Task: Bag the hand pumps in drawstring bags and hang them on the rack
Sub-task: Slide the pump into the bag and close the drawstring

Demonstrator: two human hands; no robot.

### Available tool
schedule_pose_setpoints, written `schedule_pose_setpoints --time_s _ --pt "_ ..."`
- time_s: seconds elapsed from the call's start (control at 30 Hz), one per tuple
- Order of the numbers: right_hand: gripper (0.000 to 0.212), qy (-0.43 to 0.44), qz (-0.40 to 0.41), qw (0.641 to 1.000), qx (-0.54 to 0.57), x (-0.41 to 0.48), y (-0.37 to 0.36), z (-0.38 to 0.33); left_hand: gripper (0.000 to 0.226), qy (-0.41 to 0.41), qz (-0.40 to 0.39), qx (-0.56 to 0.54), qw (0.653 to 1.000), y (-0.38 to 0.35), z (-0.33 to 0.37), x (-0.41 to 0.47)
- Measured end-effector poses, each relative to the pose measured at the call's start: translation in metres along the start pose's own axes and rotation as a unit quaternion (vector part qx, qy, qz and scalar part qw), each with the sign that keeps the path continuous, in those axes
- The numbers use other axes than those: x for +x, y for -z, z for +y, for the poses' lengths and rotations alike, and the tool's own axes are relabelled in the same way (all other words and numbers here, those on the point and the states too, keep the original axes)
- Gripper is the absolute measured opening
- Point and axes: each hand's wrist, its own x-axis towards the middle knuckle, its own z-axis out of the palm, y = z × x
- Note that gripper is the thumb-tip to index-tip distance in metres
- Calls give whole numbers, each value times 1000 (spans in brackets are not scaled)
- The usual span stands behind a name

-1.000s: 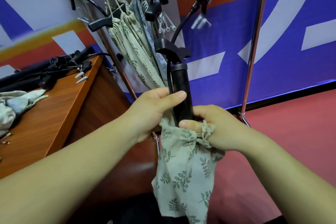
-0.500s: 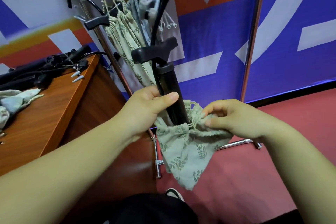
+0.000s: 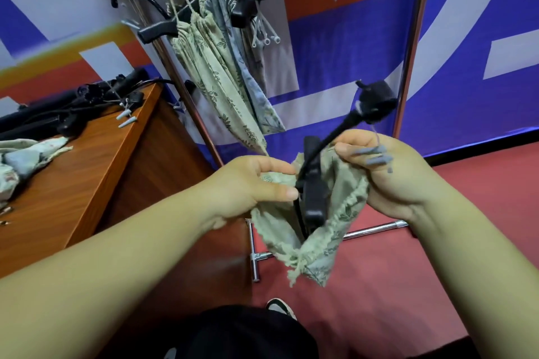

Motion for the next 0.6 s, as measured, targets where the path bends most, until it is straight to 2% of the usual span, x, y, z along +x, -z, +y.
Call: schedule_pose_setpoints --time_s 0.07,0.13,0.2,0.33,0.4,0.5,0.6 --pt "24 -5 23 1000 20 3 1 3 24 13 -2 -38 999 3 5 -2" --pt "20 0 58 998 38 4 1 2 14 37 -12 -122 992 5 11 -4" --pt "18 -9 44 998 52 1 -3 -1 3 40 -14 -157 987 7 13 -3" --pt "15 -37 54 997 32 -3 -11 -1 23 39 7 -153 987 3 14 -2" --pt "16 -45 67 995 53 -2 -15 2 25 45 17 -140 989 2 12 -2" --pt "16 -51 82 992 83 -1 -21 4 25 40 54 -53 996 7 4 1" --pt "14 -54 104 988 101 0 -23 4 23 51 54 8 997 9 -1 2"
